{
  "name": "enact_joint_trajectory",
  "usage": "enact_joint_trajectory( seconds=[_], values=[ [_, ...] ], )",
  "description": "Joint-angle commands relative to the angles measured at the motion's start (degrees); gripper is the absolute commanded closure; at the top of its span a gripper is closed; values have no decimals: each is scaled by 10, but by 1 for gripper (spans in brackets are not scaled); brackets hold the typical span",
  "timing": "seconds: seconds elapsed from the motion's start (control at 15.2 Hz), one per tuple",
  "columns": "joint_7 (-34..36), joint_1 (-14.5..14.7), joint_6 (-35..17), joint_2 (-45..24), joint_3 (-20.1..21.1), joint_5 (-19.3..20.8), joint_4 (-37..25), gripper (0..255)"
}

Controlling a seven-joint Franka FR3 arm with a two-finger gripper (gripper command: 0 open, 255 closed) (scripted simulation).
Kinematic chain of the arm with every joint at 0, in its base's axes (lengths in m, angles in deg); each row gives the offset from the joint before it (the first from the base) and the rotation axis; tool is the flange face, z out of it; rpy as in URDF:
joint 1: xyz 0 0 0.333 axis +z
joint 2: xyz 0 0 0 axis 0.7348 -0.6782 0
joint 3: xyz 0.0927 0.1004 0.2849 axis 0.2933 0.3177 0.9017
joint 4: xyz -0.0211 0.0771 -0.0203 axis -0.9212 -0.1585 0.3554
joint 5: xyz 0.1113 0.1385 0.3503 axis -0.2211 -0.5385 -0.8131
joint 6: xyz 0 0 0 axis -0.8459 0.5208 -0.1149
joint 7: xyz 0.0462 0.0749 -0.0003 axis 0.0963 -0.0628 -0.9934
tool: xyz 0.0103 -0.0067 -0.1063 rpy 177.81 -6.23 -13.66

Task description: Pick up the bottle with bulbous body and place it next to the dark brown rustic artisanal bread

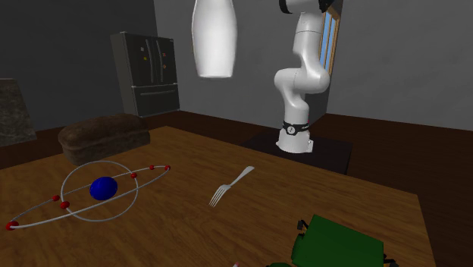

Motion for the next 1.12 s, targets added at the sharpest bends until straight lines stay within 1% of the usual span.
enact_joint_trajectory(
  seconds=[0.0, 0.53, 1.06],
  values=[
    [-29, -11, -2, 9, -18, -3, 10, 255],
    [-144, -53, 0, 30, -92, -11, 31, 255],
    [-262, -95, 11, 9, -169, -22, 4, 255]
  ],
)
